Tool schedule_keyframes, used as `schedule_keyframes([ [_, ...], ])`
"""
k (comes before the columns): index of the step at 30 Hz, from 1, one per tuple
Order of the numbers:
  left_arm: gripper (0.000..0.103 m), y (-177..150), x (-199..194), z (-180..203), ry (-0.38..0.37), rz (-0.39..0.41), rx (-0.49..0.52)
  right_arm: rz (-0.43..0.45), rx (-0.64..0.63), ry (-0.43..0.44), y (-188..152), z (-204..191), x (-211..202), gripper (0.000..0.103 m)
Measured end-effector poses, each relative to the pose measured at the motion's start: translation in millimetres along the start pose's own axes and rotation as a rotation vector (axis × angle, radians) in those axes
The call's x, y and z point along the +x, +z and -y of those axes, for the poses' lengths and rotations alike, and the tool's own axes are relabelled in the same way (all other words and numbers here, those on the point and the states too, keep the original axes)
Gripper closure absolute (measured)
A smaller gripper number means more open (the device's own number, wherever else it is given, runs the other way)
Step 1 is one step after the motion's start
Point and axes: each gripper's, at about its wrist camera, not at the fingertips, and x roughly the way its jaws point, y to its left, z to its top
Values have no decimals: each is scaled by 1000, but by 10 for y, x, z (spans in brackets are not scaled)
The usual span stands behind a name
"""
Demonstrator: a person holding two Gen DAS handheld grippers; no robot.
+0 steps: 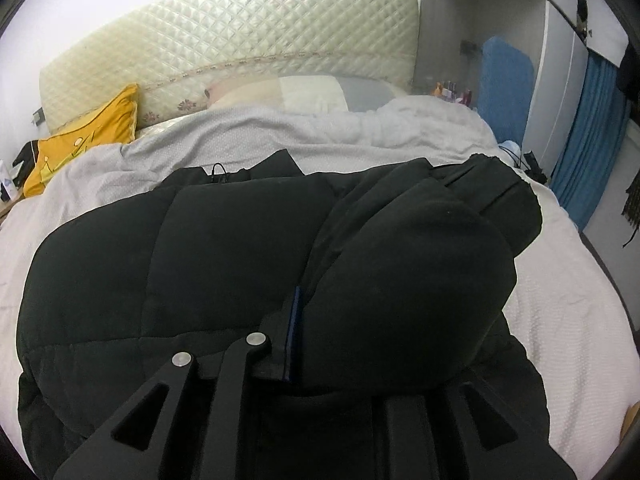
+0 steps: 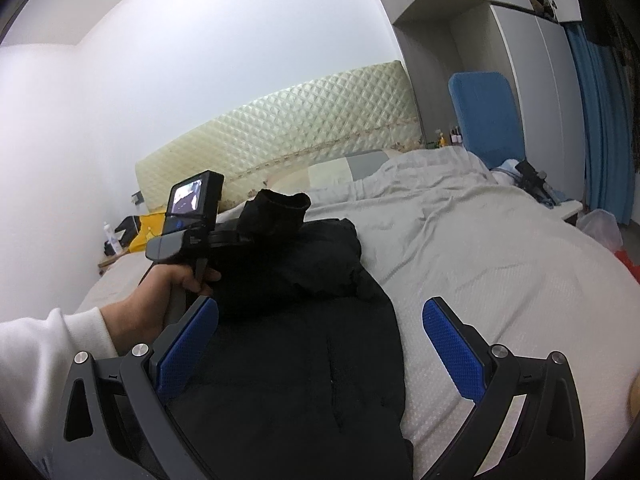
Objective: Fold large clothes
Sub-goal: 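Open the left tool to release the sleeve and withdraw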
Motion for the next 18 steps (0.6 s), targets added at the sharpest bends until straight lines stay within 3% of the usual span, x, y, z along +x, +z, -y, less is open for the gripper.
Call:
schedule_keyframes([
  [4,83,4,-47,-108,-20,-1,-14,-10,-15,-5,-8,-36,31,0],
  [7,73,-10,-122,-212,-46,-4,-27,-15,-23,-11,-9,-33,73,0],
  [11,36,-60,-348,-316,-61,22,-15,-15,-35,-21,-11,-51,92,0],
  [18,29,-110,-1029,-811,-73,97,-67,-22,-62,-7,5,-201,154,0],
])
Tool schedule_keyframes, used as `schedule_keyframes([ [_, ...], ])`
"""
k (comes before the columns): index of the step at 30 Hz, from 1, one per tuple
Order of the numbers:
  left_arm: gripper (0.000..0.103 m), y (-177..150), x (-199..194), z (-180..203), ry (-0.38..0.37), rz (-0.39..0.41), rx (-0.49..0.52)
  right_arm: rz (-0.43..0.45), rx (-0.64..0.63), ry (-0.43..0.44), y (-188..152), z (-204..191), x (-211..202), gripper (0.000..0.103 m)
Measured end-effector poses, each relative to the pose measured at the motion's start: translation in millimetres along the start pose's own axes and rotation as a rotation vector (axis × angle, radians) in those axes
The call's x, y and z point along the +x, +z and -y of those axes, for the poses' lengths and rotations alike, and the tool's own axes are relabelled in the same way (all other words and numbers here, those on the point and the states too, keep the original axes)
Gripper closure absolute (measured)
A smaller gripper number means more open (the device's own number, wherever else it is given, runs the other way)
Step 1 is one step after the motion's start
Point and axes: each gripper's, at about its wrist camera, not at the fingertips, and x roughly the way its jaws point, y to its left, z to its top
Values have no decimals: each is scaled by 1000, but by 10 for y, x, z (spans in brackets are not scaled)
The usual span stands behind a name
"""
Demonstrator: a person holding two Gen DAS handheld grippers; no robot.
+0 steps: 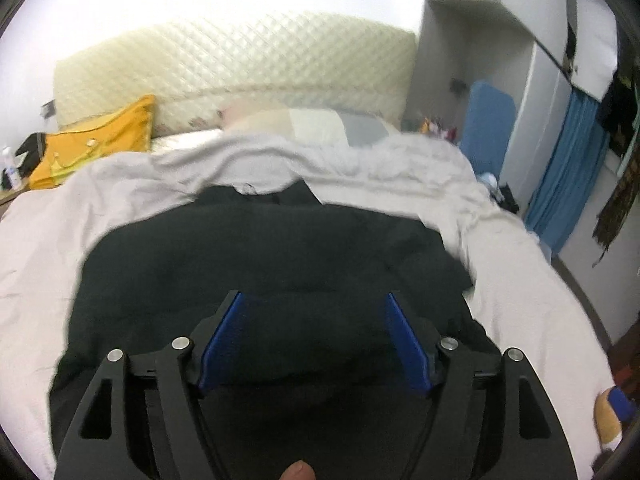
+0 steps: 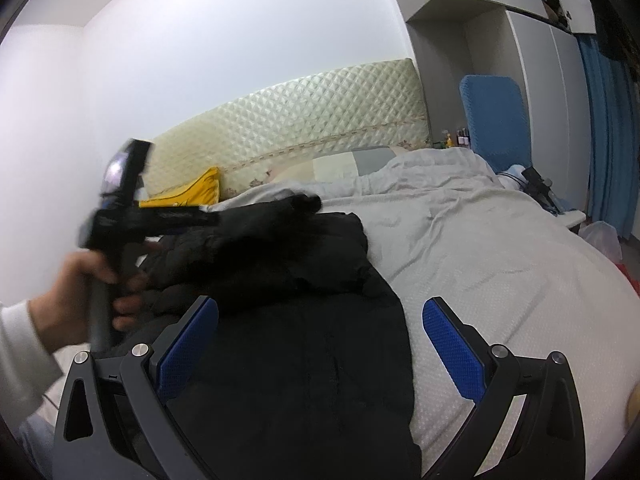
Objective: Fold large clothes
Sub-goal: 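Open the left tool to release the sleeve and withdraw, then move both tools down to the jacket's hem edge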
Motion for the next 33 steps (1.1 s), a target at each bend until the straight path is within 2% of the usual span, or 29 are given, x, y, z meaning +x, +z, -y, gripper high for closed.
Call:
schedule_keyframes([
  [6,19,150,-607,-682,86,100,-56,21,8,67,232,-176,92,0],
  [11,19,123,-710,-1152,141,110,-86,25,1,111,594,-324,504,0],
  [15,19,23,-486,-1358,152,71,-97,-3,-21,167,775,-456,1062,1],
  [20,19,-51,62,-1485,147,20,-123,-107,-69,167,822,-650,1990,23],
  [22,19,-51,326,-1527,146,-1,-136,-119,-86,160,809,-722,2240,27],
  [26,17,-58,775,-1600,176,-29,-112,-151,-104,132,765,-780,2656,27],
  [29,17,-81,942,-1636,217,-9,-77,-180,-121,117,658,-763,2872,27],
  [33,13,-117,1139,-1647,216,-23,-28,-164,-185,89,474,-759,3017,27],
])
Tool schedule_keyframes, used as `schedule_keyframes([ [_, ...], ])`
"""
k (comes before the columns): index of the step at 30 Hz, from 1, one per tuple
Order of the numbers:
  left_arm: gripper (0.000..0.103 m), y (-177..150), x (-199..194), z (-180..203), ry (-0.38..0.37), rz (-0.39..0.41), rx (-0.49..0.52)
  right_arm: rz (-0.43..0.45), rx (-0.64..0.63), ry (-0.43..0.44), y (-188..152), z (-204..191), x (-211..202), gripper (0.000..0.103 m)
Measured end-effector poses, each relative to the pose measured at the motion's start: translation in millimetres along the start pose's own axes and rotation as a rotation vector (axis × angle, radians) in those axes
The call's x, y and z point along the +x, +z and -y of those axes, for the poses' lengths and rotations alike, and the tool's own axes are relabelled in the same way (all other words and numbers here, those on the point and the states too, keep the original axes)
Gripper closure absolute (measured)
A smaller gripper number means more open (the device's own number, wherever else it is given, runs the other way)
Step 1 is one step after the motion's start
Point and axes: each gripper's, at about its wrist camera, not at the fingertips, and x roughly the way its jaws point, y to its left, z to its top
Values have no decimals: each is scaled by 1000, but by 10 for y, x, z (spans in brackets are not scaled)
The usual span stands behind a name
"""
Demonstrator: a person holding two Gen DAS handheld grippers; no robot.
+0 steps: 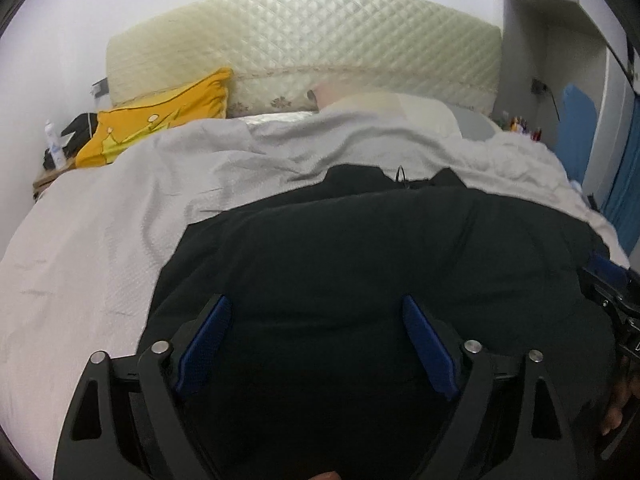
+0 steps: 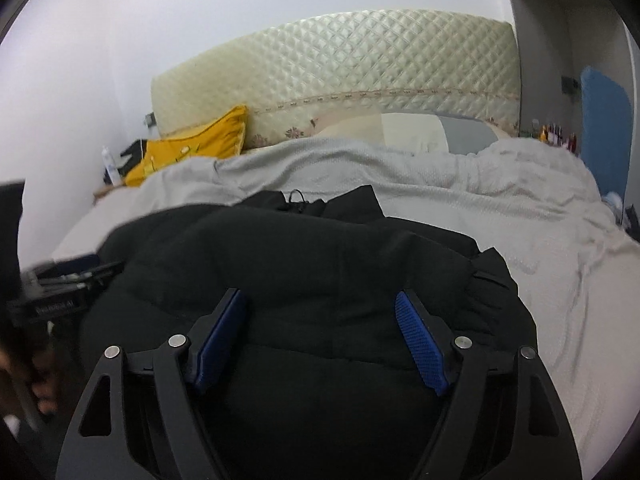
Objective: Fold large clothes
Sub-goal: 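Move both tools down to the jacket's hem edge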
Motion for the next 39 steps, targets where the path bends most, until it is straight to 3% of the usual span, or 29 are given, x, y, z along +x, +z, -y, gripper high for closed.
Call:
schedule_keyframes([
  [10,10,-112,298,54,11,-13,19,-17,12,-2,-219,24,326,26],
  [15,10,-122,215,57,21,-18,22,-60,6,-5,-237,17,363,26],
  [17,10,-98,43,55,51,-35,62,-52,0,25,-194,37,201,26],
  [19,10,-63,-239,15,73,14,79,27,8,48,-155,95,-86,24],
  [20,10,-53,-328,3,75,24,92,65,3,53,-143,123,-242,19],
  [22,10,-60,-573,-104,85,46,104,94,-25,44,-125,185,-514,16],
  [26,10,-233,-758,-383,97,40,70,49,-5,21,-169,432,-798,16],
  [30,10,-498,-702,-714,85,-56,-14,-48,60,-55,-435,804,-862,15],
  [34,10,-710,-574,-842,159,-103,27,-144,87,-104,-700,1052,-803,11],
  [39,10,-823,-284,-845,200,-168,45,-218,94,-129,-816,1176,-629,9],
])
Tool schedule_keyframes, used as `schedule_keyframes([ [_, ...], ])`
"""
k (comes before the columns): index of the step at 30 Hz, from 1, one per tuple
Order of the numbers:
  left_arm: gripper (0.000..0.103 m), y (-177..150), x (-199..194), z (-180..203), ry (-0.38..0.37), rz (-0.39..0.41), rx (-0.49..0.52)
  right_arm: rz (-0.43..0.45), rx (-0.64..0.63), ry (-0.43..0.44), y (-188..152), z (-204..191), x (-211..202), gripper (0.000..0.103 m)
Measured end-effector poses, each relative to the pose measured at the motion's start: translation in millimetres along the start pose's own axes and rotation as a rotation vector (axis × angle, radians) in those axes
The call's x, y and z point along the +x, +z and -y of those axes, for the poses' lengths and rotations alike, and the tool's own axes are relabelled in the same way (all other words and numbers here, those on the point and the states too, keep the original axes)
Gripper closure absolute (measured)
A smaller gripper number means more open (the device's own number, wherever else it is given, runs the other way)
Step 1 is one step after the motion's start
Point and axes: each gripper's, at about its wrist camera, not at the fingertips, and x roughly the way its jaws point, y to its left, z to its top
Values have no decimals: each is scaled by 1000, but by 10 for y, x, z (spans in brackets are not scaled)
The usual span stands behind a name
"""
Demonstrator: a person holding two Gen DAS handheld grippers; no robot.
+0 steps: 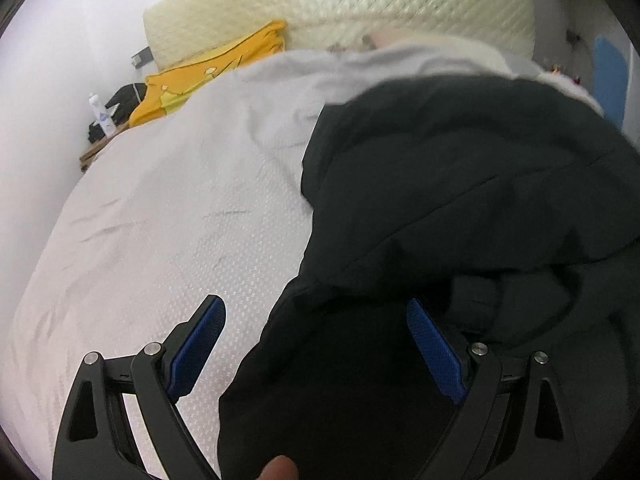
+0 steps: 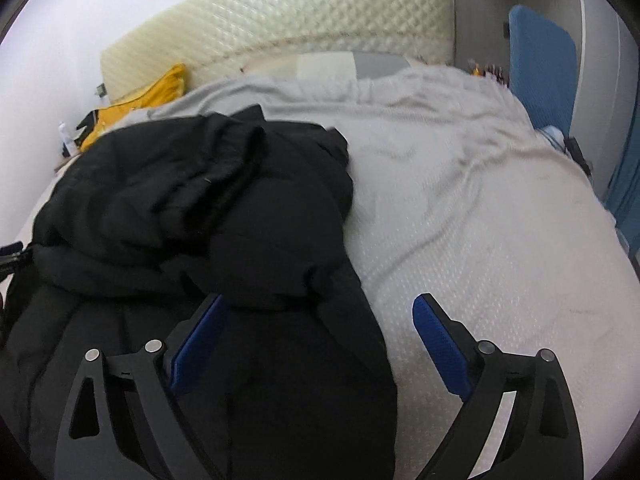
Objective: Fold large clothes
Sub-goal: 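Move both tools down to the jacket's hem edge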
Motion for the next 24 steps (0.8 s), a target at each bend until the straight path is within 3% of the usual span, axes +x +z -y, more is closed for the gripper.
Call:
schedule_keyframes([
  [7,10,89,118,-27,47,35,-56,-68,-81,-66,-86,-27,380,9],
  [16,10,264,49,-306,52,137,-211,149,-12,-73,98,1,186,9],
  [20,10,251,101,-350,90,138,-217,166,27,-84,105,110,192,10],
  [24,10,227,128,-431,72,123,-240,153,54,-91,105,178,235,10],
])
